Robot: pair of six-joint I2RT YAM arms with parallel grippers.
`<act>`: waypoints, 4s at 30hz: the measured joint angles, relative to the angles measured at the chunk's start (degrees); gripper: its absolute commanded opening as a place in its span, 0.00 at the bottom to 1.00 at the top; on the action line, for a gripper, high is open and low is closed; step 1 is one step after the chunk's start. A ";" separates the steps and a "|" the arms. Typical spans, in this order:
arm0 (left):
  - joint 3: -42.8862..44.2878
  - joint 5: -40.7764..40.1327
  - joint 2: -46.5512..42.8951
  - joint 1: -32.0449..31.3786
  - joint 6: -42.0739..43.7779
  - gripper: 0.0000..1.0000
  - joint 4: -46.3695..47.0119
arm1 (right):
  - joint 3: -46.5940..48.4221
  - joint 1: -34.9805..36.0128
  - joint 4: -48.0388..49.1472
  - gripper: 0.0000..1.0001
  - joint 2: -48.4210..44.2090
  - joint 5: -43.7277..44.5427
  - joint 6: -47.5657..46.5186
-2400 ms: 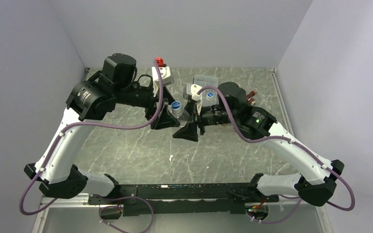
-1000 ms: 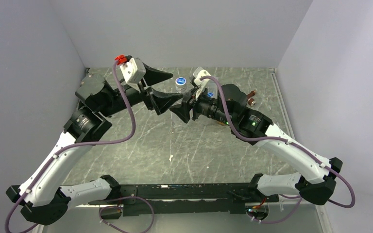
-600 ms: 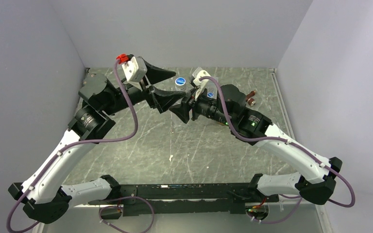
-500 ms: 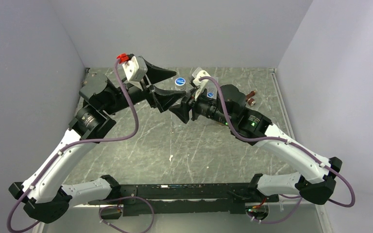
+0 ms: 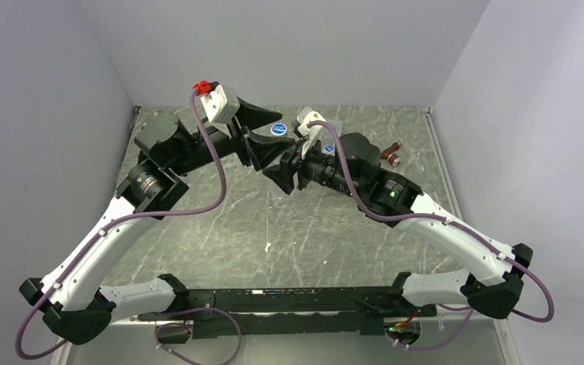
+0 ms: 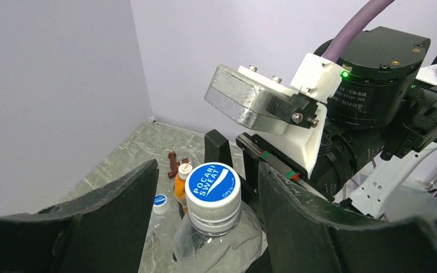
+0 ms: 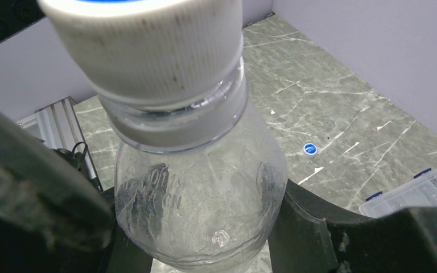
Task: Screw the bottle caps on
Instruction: Screw the bottle cap onto the plastic bottle.
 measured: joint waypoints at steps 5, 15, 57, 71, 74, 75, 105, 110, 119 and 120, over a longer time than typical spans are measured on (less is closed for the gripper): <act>0.00 0.00 0.00 0.00 -0.31 0.63 0.00 | 0.00 0.00 0.00 0.43 0.22 0.04 -0.02; 0.09 0.26 0.09 0.00 -0.81 0.38 -0.04 | 0.02 0.04 -0.04 0.42 0.35 0.02 -0.02; 11.72 33.00 2.03 0.81 0.20 0.00 -8.98 | 1.27 -10.58 2.54 0.29 -0.83 -58.51 4.28; 10.71 26.58 4.59 2.38 -11.74 0.00 -3.74 | -2.97 -11.21 4.87 0.28 -5.01 -46.31 4.26; 10.95 25.20 5.14 2.82 -13.31 0.00 -3.98 | -3.52 -11.39 5.05 0.28 -5.38 -43.95 4.26; 10.99 24.87 5.22 2.95 -13.53 0.00 -4.13 | -3.67 -11.39 5.22 0.28 -5.42 -43.32 4.28; 10.21 15.13 3.91 3.26 -9.44 0.16 -6.62 | -5.51 -11.32 10.99 0.27 -4.61 -37.24 10.23; 10.69 14.71 4.02 3.26 -8.92 0.35 -7.48 | -5.51 -11.32 11.13 0.27 -4.50 -37.05 10.27; 12.72 10.08 4.48 3.32 -8.33 0.79 -12.63 | -5.51 -11.34 13.51 0.27 -4.48 -36.46 10.03; 12.96 9.75 4.59 3.39 -8.33 0.82 -13.07 | -5.51 -11.37 13.86 0.27 -4.48 -36.46 10.03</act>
